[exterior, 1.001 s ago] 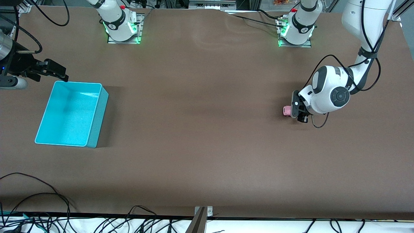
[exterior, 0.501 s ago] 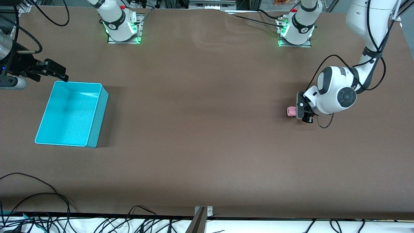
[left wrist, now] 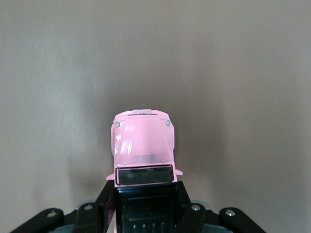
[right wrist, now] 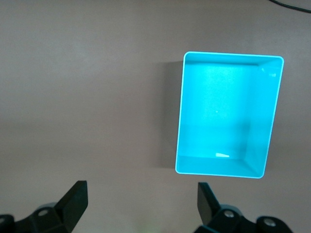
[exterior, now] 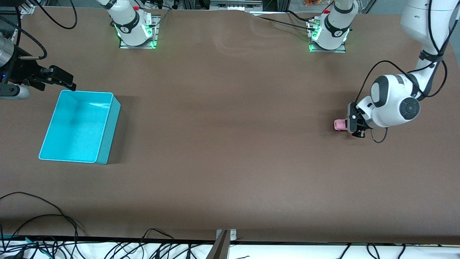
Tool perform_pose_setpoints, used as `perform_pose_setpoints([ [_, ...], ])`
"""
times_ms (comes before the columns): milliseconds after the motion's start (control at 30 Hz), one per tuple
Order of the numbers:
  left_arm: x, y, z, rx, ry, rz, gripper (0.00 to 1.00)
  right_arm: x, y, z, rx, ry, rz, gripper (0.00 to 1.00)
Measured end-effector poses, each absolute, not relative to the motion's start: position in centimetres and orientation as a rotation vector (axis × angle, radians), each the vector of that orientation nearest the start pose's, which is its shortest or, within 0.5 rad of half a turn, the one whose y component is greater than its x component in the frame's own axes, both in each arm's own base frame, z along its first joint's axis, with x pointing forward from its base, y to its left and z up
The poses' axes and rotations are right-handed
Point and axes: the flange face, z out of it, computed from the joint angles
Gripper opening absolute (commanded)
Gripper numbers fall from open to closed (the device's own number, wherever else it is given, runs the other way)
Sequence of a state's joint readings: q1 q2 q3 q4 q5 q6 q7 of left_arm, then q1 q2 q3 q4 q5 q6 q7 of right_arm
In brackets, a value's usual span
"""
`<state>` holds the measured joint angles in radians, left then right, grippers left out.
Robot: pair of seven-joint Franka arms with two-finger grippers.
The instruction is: Wind and store pink jeep toy
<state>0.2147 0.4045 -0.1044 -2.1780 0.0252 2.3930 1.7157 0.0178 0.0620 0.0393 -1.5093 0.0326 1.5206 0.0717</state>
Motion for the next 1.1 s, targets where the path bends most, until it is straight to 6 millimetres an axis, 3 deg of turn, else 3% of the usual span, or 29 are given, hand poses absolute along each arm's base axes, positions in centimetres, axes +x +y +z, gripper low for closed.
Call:
perform_pose_setpoints([
  [734, 54.0, 21.7, 19.1, -2.193, 2.385, 0.138, 0.13, 56.7, 3.5, 61.5, -3.109, 0.021, 0.081, 1.0],
  [1101, 53.7, 24.7, 19.1, -2.22, 2.35, 0.122, 0.13, 56.7, 3.5, 61.5, -3.109, 0.021, 0.081, 1.0],
])
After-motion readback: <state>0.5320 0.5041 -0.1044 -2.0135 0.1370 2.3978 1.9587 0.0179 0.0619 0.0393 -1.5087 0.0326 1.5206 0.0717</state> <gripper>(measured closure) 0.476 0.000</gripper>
